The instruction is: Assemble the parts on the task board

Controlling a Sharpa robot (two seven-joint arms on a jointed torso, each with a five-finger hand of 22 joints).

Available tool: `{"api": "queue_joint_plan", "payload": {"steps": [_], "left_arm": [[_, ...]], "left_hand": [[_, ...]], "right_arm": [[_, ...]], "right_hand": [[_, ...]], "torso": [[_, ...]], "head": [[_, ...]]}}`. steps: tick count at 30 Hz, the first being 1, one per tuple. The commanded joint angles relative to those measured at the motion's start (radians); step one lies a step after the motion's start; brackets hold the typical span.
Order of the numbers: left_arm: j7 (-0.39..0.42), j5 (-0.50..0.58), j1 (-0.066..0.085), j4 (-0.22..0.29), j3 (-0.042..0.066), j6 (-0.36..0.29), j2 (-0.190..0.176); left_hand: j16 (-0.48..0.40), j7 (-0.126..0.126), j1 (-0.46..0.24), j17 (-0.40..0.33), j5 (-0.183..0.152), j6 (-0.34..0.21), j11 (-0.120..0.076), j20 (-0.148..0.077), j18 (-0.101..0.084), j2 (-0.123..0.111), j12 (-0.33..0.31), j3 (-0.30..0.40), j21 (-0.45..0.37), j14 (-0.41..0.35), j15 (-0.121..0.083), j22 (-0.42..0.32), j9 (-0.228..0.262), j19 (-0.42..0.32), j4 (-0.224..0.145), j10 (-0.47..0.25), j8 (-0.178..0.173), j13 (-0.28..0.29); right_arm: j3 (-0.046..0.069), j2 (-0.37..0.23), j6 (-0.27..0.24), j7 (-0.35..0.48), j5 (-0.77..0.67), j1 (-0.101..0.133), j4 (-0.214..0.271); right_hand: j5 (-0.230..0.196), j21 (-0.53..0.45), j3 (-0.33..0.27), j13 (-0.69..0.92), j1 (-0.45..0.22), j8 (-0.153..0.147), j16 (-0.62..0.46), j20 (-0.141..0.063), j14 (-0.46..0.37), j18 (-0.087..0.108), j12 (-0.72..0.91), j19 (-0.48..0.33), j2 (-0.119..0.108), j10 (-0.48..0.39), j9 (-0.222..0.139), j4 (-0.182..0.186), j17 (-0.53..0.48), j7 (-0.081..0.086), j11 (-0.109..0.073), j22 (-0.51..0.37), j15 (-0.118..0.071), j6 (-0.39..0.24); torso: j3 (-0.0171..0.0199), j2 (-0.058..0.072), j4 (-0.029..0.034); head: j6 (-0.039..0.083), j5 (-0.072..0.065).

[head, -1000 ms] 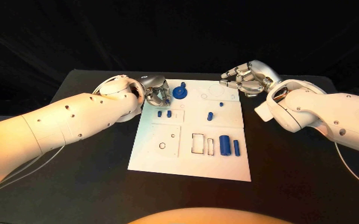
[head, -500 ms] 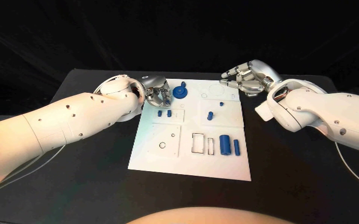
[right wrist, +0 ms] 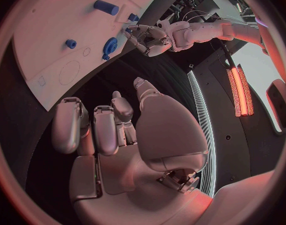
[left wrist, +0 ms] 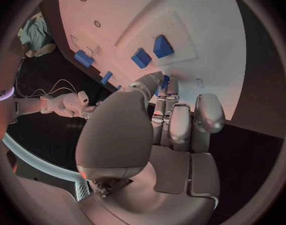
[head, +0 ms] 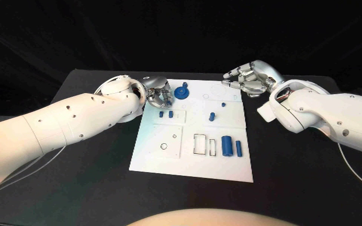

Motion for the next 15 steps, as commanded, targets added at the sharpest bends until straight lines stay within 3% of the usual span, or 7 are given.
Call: {"api": "queue_joint_plan", "payload": {"steps": [1,9,15], "left_arm": [[-0.005,-0.002,-0.001,0.0,0.0,0.013,0.0],[-0.008,0.001,-0.001,0.0,0.0,0.015,0.0],[-0.012,0.002,-0.001,-0.001,0.0,0.014,-0.001]], "left_hand": [[0.004,0.007,-0.011,0.002,-0.003,-0.003,0.003,0.001,0.007,0.002,-0.006,-0.002,-0.006,0.005,0.002,-0.006,-0.002,0.003,-0.007,0.002,-0.01,-0.001],[-0.001,0.024,-0.028,-0.013,-0.001,-0.055,0.02,0.008,0.009,-0.012,-0.035,-0.002,-0.021,-0.003,0.015,-0.023,-0.02,-0.005,0.0,-0.025,-0.046,-0.005],[-0.003,0.029,-0.034,-0.018,-0.001,-0.073,0.024,0.011,0.01,-0.018,-0.044,-0.002,-0.025,-0.005,0.019,-0.026,-0.027,-0.005,0.003,-0.031,-0.051,-0.006]], "right_arm": [[0.0,0.001,0.005,0.005,-0.008,-0.001,0.0],[0.0,0.002,0.005,0.005,-0.008,-0.002,-0.001],[0.0,0.001,0.004,0.006,-0.008,-0.002,0.0]], "right_hand": [[0.007,-0.004,-0.005,0.0,0.001,0.006,-0.003,0.0,0.035,0.015,0.003,-0.001,0.006,0.007,0.0,0.001,-0.001,-0.004,0.002,-0.001,-0.006,0.005],[0.007,-0.008,-0.005,-0.004,0.002,0.006,-0.006,-0.001,0.035,0.016,-0.001,-0.002,0.006,0.005,0.0,0.0,-0.004,-0.004,0.001,-0.004,-0.007,0.005],[0.007,-0.008,-0.005,-0.004,0.002,0.006,-0.006,-0.001,0.035,0.016,-0.001,-0.002,0.006,0.005,0.0,0.0,-0.004,-0.004,0.001,-0.004,-0.007,0.005]], "torso": [[-0.0002,0.0,-0.0003],[0.0001,0.0,-0.0005],[0.0003,0.0,-0.0002]], "head": [[0.0,0.001],[0.0,0.001],[-0.001,0.001]]}}
